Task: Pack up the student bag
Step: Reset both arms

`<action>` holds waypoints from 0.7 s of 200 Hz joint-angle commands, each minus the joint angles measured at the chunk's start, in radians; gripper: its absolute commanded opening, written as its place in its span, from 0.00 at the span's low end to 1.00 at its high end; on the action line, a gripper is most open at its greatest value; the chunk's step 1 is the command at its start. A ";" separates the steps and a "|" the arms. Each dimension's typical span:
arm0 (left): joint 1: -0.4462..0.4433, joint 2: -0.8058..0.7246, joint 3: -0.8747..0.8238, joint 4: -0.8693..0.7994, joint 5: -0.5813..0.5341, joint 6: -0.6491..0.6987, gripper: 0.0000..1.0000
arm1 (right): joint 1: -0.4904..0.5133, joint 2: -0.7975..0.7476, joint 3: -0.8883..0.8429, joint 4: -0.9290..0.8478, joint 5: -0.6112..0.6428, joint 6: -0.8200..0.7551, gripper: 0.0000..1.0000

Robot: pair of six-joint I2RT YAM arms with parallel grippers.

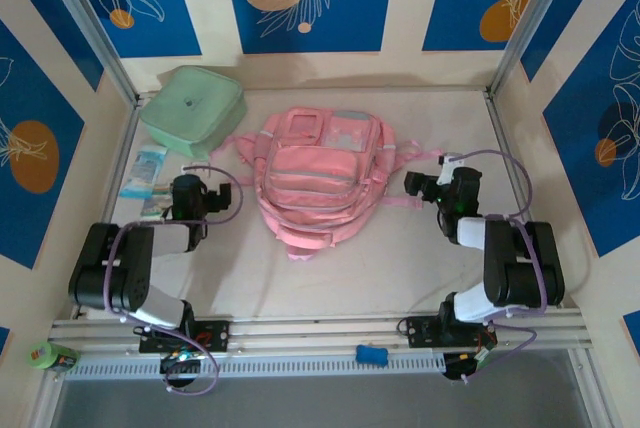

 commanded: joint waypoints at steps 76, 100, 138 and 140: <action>0.021 0.042 -0.029 0.236 0.128 0.048 0.99 | 0.049 0.033 0.005 0.120 0.013 -0.060 0.99; 0.021 0.043 -0.029 0.240 0.127 0.049 0.99 | 0.049 0.032 0.005 0.118 0.014 -0.061 0.99; 0.022 0.043 -0.028 0.238 0.128 0.049 0.99 | 0.042 0.035 0.013 0.107 0.004 -0.057 0.99; 0.022 0.044 -0.028 0.238 0.128 0.049 0.99 | 0.042 0.035 0.013 0.108 0.005 -0.058 0.99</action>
